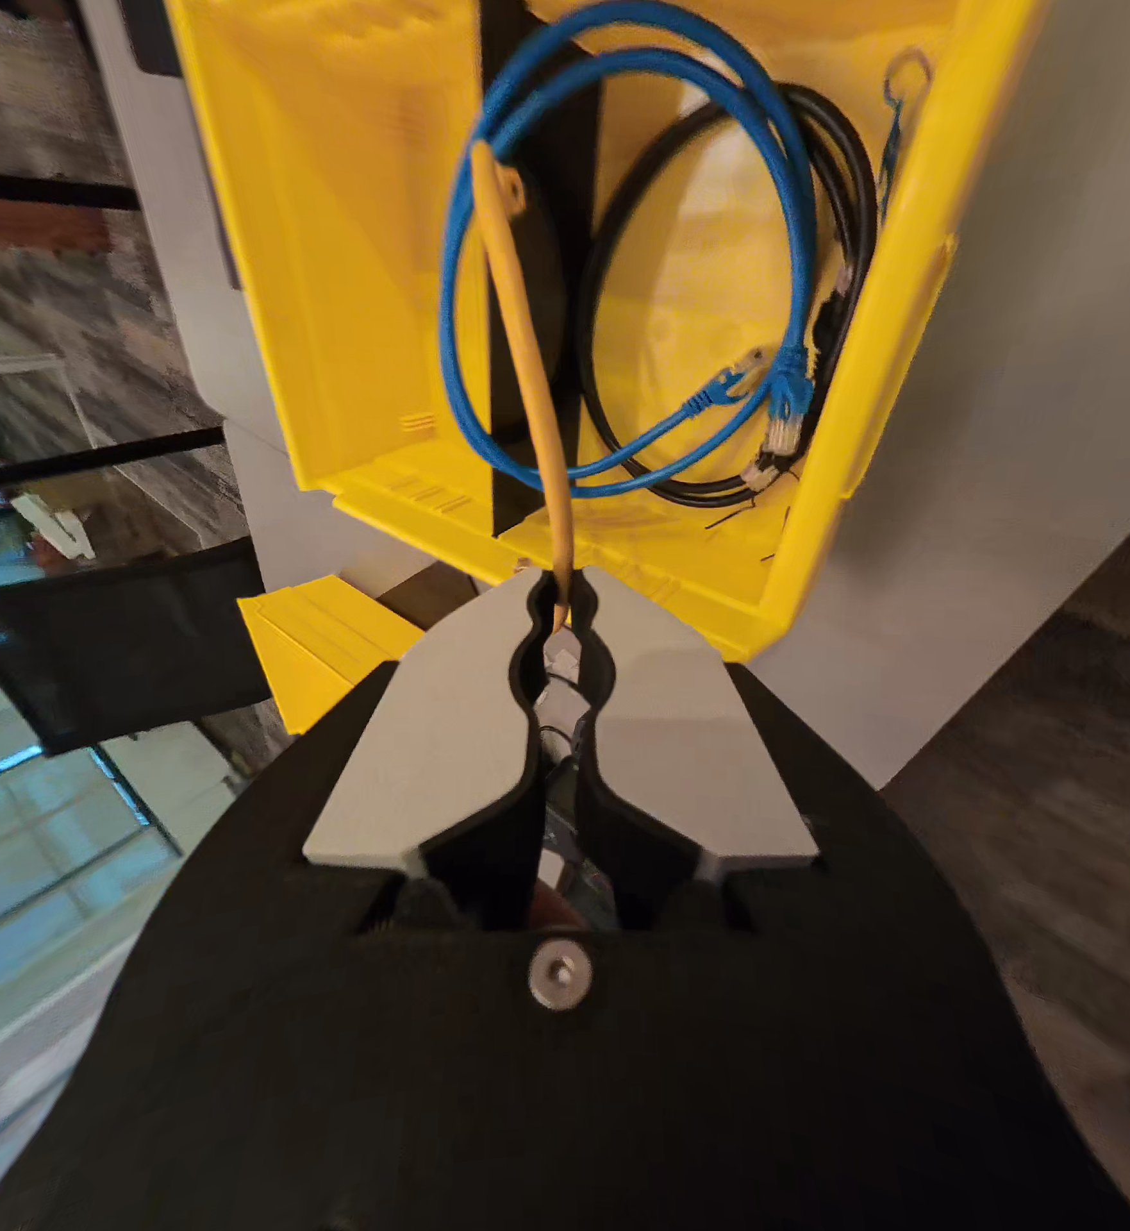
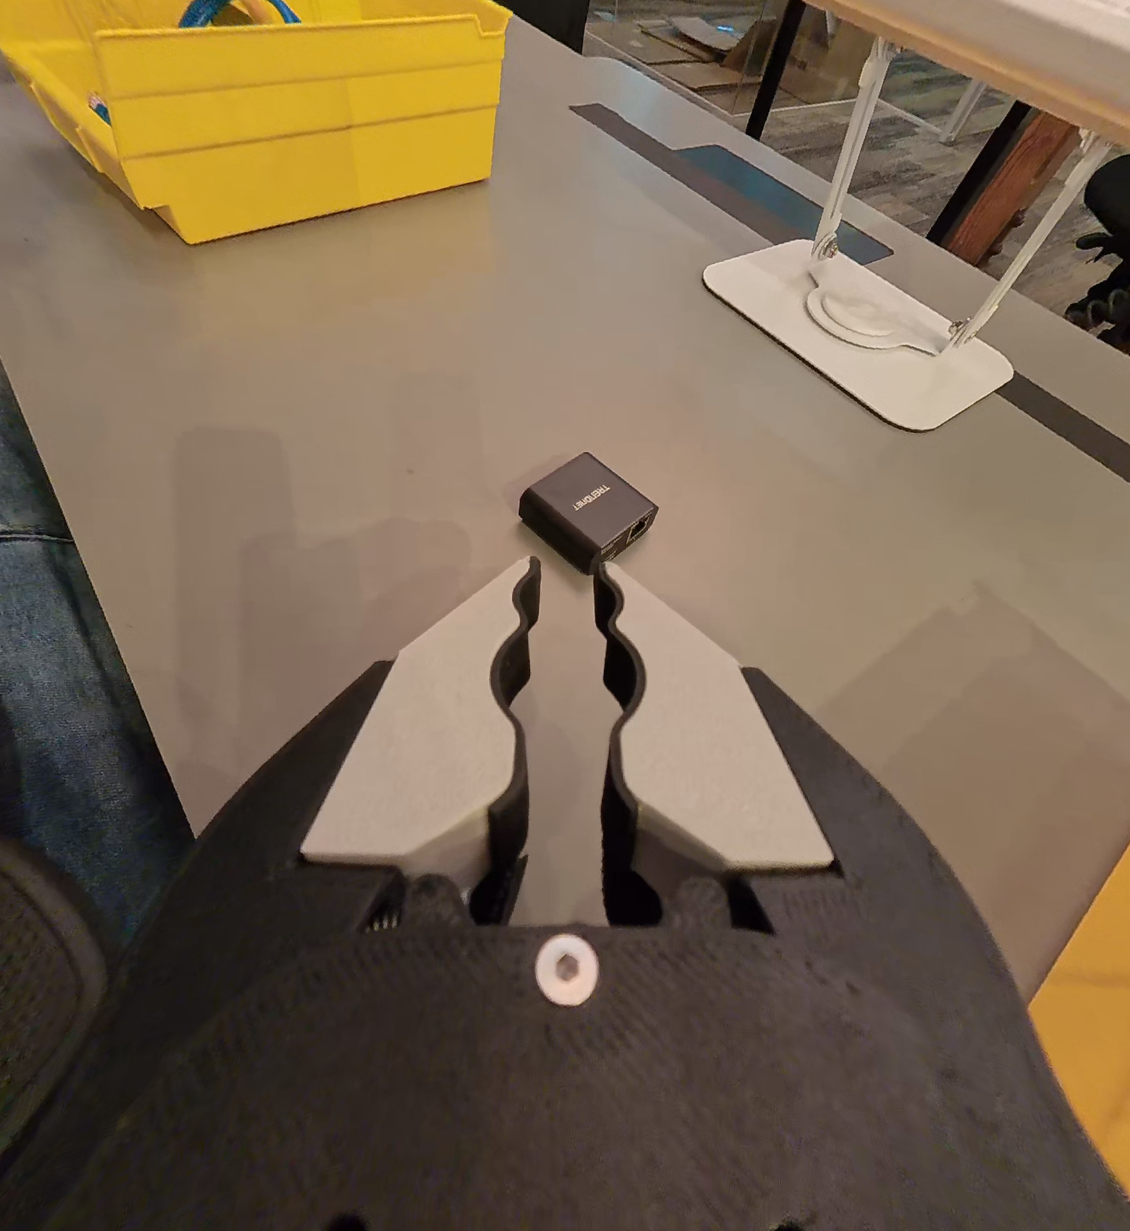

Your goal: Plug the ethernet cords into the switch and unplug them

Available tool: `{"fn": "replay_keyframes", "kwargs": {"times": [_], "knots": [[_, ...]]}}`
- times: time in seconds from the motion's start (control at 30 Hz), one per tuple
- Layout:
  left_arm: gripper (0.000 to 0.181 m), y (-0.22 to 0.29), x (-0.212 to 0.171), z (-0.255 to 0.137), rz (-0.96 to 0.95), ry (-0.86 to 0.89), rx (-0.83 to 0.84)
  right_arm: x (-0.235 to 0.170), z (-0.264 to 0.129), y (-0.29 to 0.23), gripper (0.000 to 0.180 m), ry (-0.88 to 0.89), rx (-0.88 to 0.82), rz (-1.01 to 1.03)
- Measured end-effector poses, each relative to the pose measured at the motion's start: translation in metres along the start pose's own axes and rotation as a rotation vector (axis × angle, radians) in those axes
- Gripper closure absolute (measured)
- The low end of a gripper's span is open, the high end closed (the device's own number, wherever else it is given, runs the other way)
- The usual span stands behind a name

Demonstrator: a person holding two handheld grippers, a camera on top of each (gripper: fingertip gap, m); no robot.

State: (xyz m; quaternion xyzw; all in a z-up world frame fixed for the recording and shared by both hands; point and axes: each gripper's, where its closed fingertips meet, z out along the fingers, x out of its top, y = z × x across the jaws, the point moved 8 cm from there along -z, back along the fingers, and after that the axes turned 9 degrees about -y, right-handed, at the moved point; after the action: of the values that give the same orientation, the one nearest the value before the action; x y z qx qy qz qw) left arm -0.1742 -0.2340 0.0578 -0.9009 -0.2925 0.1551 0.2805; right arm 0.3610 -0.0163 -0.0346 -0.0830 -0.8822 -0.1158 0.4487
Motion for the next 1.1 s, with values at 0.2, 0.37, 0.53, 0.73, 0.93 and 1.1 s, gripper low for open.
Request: {"fn": "replay_keyframes", "kwargs": {"times": [0.2,0.37,0.53,0.73,0.93,1.1], "knots": [[0.176,-0.017,0.003,-0.049,-0.145,0.148,0.112,0.007,-0.001,-0.001,0.165,0.025,0.013,0.001],[0.176,-0.019,0.059,-0.081,-0.133,0.368,0.152,0.023,0.002,-0.005,0.164,0.064,0.05,-0.008],[0.176,-0.016,0.145,-0.09,-0.161,0.716,0.052,0.056,0.016,-0.018,0.155,0.164,0.154,-0.033],[0.176,-0.009,0.238,-0.086,-0.312,1.105,-0.227,0.086,0.05,-0.031,0.132,0.232,0.178,-0.153],[0.176,0.0,0.296,-0.075,-0.399,1.299,-0.465,0.095,0.078,-0.017,0.119,0.298,0.248,-0.12],[0.176,0.002,0.313,-0.067,-0.422,1.408,-0.551,0.092,0.083,-0.004,0.153,0.359,0.325,-0.094]]}}
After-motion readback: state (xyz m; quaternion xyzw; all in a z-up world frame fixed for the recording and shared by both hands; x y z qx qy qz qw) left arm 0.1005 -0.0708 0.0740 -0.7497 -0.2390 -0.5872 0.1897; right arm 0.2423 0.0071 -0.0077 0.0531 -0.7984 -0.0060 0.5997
